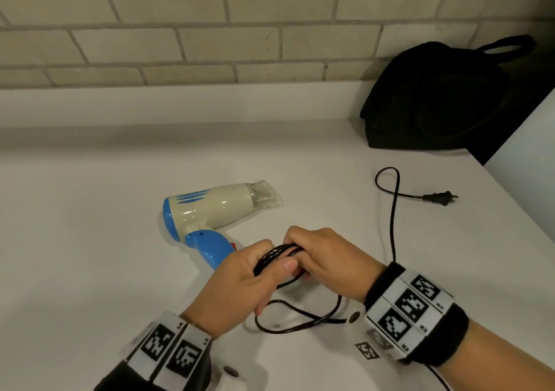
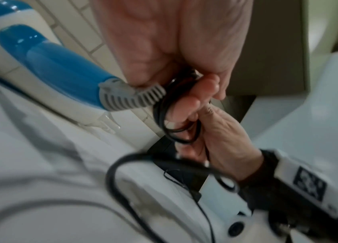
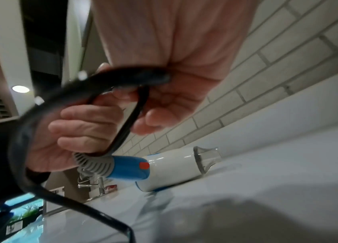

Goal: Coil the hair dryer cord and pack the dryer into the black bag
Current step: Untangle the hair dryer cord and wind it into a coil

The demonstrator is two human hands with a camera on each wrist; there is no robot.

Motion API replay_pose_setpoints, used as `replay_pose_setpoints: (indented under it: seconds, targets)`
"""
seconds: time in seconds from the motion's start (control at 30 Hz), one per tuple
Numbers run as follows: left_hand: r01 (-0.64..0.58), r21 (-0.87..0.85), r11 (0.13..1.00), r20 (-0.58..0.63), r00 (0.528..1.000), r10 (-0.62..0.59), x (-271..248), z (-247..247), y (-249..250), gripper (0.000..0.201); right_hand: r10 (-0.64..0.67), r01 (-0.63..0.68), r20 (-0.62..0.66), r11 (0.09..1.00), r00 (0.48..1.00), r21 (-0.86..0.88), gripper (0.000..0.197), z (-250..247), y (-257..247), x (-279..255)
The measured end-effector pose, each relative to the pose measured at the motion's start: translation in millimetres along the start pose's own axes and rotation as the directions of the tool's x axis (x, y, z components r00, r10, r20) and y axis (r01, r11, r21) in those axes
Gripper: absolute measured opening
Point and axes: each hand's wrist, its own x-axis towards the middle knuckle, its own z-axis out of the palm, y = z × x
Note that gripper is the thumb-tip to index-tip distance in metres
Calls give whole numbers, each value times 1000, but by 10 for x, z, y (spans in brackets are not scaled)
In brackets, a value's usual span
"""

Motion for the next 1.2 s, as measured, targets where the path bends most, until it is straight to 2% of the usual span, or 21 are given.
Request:
replay_pose_setpoints:
  seconds: [0.03, 0.1, 0.3, 0.4, 0.47, 0.57, 0.67, 0.7, 0.77, 0.87, 0.9, 0.93, 0.97, 1.0, 1.07, 1.13, 1.2]
  targets:
    - [-25, 15, 1000, -31, 999, 25, 0, 14, -2, 28, 32, -34, 28, 998, 999, 57, 16, -4, 23, 8]
    - [-52, 40, 998, -46, 997, 54, 4, 26, 0, 27, 79, -89, 78, 987, 994, 134, 24, -9, 51, 12]
    - [-9, 43, 999, -56, 998, 11, 58, 41, -8, 30, 151, -199, 171, 931, 974, 308, 29, -55, 47, 56]
    - [91, -147, 985, -77, 992, -104, 80, 25, 6, 34, 121, -170, 136, 880, 983, 444, 22, -74, 62, 75]
    - [152, -324, 934, -72, 980, -185, 95, -12, 37, 36, 83, -144, 144, 858, 986, 492, 17, -72, 81, 82]
    - [140, -451, 881, -91, 975, -202, 107, -64, 75, 39, 57, -147, 179, 826, 982, 543, 16, -10, 121, 85]
    - [96, -550, 829, -147, 967, -209, 107, -106, 113, 39, 137, -165, 92, 784, 986, 598, 13, 30, 157, 78]
    - [81, -571, 817, -165, 964, -211, 103, -120, 122, 38, 182, -161, 36, 743, 983, 649, 11, 28, 163, 60]
    - [52, -593, 804, -201, 957, -210, 95, -139, 134, 38, 253, -137, -25, 600, 967, 789, 10, 25, 176, 18]
    - [20, -638, 770, -242, 944, -225, 98, -168, 162, 37, 198, -99, 34, 326, 980, 940, 19, 28, 177, -31]
    - [6, -654, 757, -255, 939, -228, 103, -178, 171, 38, 163, -110, 66, 279, 984, 954, 19, 38, 172, -39]
    - [-10, -669, 743, -270, 935, -230, 108, -189, 178, 40, 144, -137, 100, 274, 984, 952, 17, 57, 168, -43]
    - [-28, -683, 730, -287, 929, -233, 112, -200, 186, 41, 153, -173, 130, 318, 980, 932, 13, 82, 163, -41]
    - [-48, -695, 717, -305, 923, -234, 117, -207, 192, 43, 184, -209, 145, 402, 972, 892, 11, 113, 162, -36]
    - [-94, -697, 711, -346, 913, -218, 123, -207, 200, 47, 277, -251, 91, 623, 957, 741, 18, 195, 143, 2]
    - [-134, -631, 765, -389, 907, -162, 134, -164, 224, 51, 331, -264, -38, 813, 943, 519, 26, 255, 77, 65]
    - [-160, -481, 862, -419, 906, -66, 148, -77, 255, 52, 271, -246, -84, 941, 959, 231, 33, 287, -36, 137]
